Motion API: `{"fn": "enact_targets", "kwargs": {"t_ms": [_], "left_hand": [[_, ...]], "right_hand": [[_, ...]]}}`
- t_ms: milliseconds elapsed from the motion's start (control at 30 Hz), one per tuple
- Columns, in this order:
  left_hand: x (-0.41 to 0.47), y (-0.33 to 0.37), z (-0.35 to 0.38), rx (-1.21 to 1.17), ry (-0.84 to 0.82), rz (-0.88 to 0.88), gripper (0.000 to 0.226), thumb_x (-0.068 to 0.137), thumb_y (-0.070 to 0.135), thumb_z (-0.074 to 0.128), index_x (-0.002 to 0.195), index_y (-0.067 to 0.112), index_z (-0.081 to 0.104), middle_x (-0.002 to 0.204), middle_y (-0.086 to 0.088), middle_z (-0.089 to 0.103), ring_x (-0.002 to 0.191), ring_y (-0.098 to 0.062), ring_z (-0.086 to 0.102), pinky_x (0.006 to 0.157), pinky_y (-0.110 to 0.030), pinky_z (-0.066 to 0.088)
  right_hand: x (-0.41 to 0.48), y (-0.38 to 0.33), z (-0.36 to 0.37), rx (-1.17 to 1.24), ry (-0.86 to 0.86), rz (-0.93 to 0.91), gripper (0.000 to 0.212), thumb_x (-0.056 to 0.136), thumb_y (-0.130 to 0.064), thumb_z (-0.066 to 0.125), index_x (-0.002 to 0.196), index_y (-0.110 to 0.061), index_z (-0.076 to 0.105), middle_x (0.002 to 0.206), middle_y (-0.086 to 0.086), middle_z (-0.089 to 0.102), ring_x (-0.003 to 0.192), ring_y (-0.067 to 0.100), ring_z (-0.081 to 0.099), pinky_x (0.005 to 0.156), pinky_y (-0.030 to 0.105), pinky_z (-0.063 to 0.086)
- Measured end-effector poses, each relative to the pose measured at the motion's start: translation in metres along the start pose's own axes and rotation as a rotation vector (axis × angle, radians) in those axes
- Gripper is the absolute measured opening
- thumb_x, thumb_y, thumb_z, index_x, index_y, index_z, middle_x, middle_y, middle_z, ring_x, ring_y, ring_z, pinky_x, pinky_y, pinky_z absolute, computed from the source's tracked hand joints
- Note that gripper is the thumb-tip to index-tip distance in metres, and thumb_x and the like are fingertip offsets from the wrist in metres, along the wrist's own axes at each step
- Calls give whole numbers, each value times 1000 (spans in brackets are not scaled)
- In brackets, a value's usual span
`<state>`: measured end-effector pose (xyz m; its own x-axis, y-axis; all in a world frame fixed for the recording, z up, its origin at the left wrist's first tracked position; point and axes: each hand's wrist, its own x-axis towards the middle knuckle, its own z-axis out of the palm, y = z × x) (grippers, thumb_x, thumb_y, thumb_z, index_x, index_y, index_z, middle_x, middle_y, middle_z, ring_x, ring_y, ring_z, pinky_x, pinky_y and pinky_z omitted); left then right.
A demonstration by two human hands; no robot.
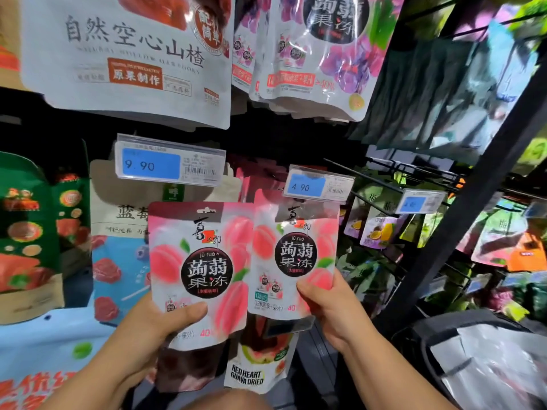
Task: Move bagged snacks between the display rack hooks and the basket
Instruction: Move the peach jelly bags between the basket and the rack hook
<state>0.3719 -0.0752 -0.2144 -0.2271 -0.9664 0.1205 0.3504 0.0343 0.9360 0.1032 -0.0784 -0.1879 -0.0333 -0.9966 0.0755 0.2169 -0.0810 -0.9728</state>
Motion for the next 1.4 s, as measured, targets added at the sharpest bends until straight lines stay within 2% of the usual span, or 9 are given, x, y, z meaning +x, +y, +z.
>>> {"fn": "enact_targets", "kwargs": {"t_ms": [133,233,433,633,800,900,1033,1233,1400], "left_hand": [[-1,3,2,-32,1,-9,76,45,16,94,114,3,63,98,-17,75,83,-27,74,60,-24,58],[0,0,3,-20,13,-17,102,18,33,100,110,5,66,102,-20,74,88,-31,73,63,-27,58],[8,-3,9,-17,-40,-43,100,25,29,100,114,1,65,105,-21,73,90,-33,73,66,-30,59],[20,-8,20,-24,-78,-58,82,41,12,96,115,0,64,105,-22,72,90,-32,73,68,-31,59],[28,-18,31,-26,-121,-100,76,47,12,88,118,-1,63,109,-24,71,98,-38,70,76,-37,59],[30,-22,37,-38,-149,-117,57,61,-1,77,117,0,64,109,-22,71,100,-39,69,77,-37,59],[36,-24,43,-17,-175,-101,59,64,2,78,120,5,63,117,-21,69,109,-40,65,91,-47,55],[42,-18,56,105,-252,-68,57,69,10,79,123,7,61,116,-15,70,108,-33,67,92,-44,54],[49,-11,67,313,-130,-2,37,81,28,75,114,16,64,104,0,76,95,-16,72,77,-27,54]], "right_hand": [[10,-2,4,9,1,20,47,74,2,74,120,-4,60,110,20,72,96,33,71,76,41,60],[21,-2,6,-74,49,35,24,93,-3,61,116,-9,61,107,12,74,96,26,72,80,39,60],[32,-3,-2,-537,227,0,24,97,-44,55,113,-27,55,113,-1,68,104,16,64,97,40,49],[9,-2,4,-705,484,-359,15,94,-30,62,102,-26,50,101,-2,53,92,12,54,82,27,42],[-7,-5,24,-599,86,-295,3,95,-25,63,98,-24,61,92,-4,65,86,10,63,77,20,48],[-6,3,27,-517,-58,-110,36,83,-38,75,113,-26,60,107,4,69,103,17,66,93,33,53],[-6,8,26,-463,-16,-102,46,69,-50,74,104,-23,59,107,18,67,99,34,66,93,59,50],[-5,6,13,-336,9,-148,30,72,-38,74,100,-42,66,102,5,74,92,21,70,78,36,56],[1,-1,-1,-241,50,-160,48,75,-29,75,120,-25,61,112,9,72,97,21,71,75,30,57]]}}
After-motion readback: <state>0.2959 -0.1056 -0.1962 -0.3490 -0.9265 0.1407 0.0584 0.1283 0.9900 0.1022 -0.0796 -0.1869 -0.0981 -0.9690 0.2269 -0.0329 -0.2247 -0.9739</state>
